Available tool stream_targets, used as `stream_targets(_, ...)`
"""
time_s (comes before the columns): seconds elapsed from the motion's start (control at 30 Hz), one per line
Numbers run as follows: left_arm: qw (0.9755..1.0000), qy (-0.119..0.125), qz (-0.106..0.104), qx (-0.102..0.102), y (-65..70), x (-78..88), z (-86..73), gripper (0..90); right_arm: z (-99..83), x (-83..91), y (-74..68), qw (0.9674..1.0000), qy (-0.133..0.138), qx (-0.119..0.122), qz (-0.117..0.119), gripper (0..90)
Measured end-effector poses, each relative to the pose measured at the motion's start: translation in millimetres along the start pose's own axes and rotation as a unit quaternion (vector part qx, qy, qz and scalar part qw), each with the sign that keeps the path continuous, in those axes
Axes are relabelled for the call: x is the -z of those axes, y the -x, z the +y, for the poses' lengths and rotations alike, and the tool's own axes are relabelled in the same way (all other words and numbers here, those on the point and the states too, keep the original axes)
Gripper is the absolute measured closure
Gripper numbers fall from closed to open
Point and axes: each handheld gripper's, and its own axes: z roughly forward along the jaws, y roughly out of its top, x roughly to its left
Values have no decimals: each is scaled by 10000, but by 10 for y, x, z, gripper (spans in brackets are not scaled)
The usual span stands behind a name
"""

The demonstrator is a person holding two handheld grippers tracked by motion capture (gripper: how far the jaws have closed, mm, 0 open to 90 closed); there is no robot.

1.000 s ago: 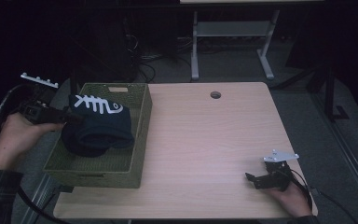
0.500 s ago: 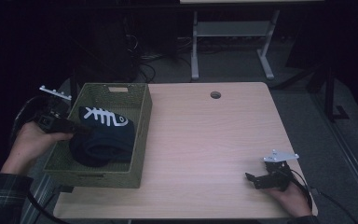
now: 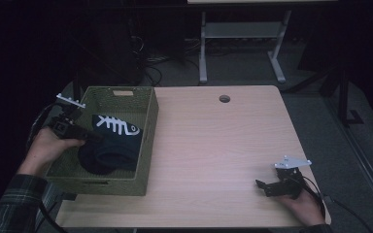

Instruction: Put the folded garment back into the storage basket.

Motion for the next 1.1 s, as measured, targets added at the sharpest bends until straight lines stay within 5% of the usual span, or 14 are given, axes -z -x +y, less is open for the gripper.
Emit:
stream_targets(0.47,9978,108,638,167,-331,-31,-95,663,0,0,0,10000,-2,-1,-1,28)
stream_targets(0.73,9917,332,1190,356,-344,89,-112,475,0,1,0,10000,-2,-1,-1,28)
stream_targets(1.1,9891,642,1254,417,-251,112,-145,320,0,0,0,10000,-1,1,-1,28)
